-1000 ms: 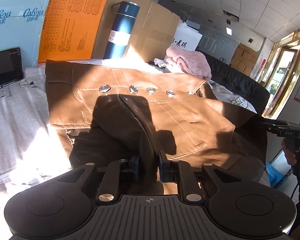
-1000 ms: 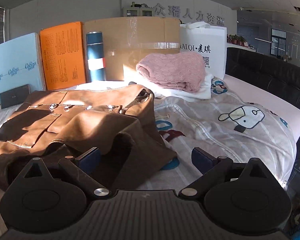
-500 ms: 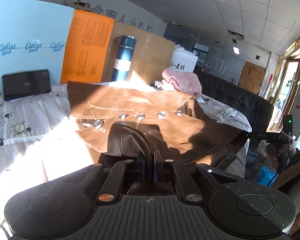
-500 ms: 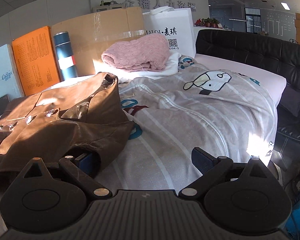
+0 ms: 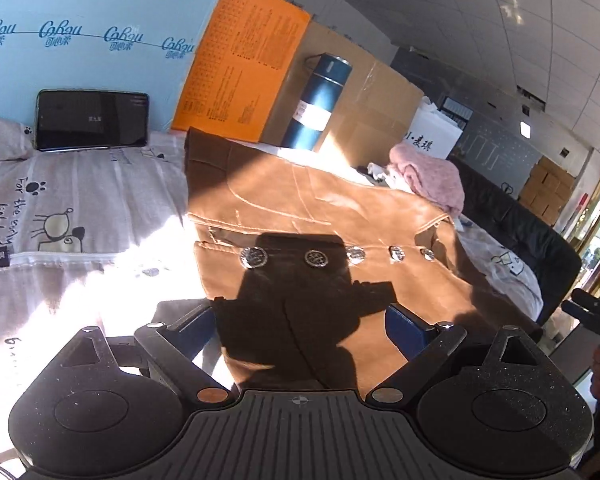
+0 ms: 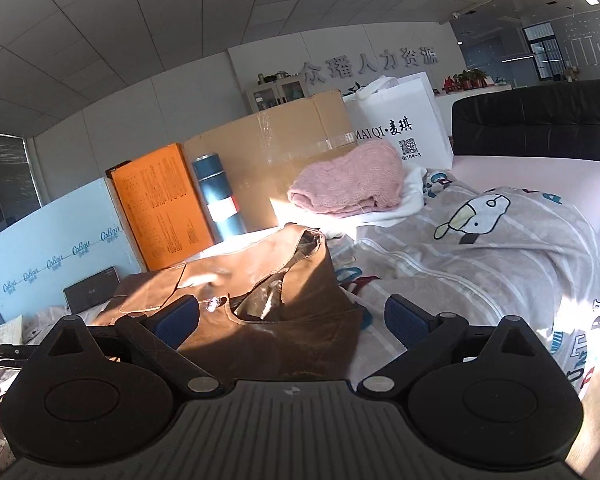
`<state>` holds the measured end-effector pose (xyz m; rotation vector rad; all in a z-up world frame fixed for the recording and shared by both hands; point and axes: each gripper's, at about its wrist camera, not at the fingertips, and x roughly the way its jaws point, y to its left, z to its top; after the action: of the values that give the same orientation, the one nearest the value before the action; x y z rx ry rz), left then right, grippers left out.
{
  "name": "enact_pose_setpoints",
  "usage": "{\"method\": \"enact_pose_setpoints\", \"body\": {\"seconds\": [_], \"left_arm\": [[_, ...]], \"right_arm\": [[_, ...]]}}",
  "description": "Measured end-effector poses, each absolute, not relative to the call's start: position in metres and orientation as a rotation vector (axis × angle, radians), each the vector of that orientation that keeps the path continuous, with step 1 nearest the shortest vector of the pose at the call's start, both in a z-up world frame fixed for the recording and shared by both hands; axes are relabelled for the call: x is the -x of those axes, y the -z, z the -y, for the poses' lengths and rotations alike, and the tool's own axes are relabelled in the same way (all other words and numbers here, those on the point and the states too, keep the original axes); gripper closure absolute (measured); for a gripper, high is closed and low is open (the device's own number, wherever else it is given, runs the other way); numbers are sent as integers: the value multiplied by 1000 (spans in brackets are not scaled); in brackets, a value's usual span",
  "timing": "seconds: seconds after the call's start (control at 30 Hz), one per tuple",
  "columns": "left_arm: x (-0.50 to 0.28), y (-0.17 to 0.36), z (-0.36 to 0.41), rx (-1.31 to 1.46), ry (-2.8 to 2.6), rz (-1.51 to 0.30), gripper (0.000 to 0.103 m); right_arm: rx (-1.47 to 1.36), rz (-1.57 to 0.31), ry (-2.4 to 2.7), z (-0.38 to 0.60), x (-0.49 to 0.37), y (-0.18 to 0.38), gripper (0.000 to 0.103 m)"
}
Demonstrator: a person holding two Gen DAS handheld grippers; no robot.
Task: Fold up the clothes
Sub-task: 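Smooth the jacket front with the left gripper while the right gripper presses the collar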
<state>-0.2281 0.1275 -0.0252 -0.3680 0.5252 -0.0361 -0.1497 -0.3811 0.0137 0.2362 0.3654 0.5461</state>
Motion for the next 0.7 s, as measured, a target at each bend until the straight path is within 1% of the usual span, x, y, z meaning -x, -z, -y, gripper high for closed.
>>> {"method": "enact_pose_setpoints", "body": {"seconds": [0.2,0.3,0.37,0.57,0.63,0.67,0.7], "left_arm": [[195,27,-127,196,55,-578,9],[189,33,-123,167,56,-599,9],[188,37,-121,153,56,-600,9],[197,26,-117,139,130,-512,9],[190,27,-117,131,141,-529,9],[184,29,-118,122,123,-552,14],[180,31,-119,117,104,-567,43]], "right_arm": [[-177,-419,-761,298,100,-26,3],[-146,-481,-820,260,76,-22,3],[-131,-507,-808,253,70,-15,3],[-105,-570,-748,244,58,9,3],[-97,-591,-728,241,54,18,3],[-92,-601,-718,240,51,22,3],[-88,-612,-708,238,49,26,3]]}}
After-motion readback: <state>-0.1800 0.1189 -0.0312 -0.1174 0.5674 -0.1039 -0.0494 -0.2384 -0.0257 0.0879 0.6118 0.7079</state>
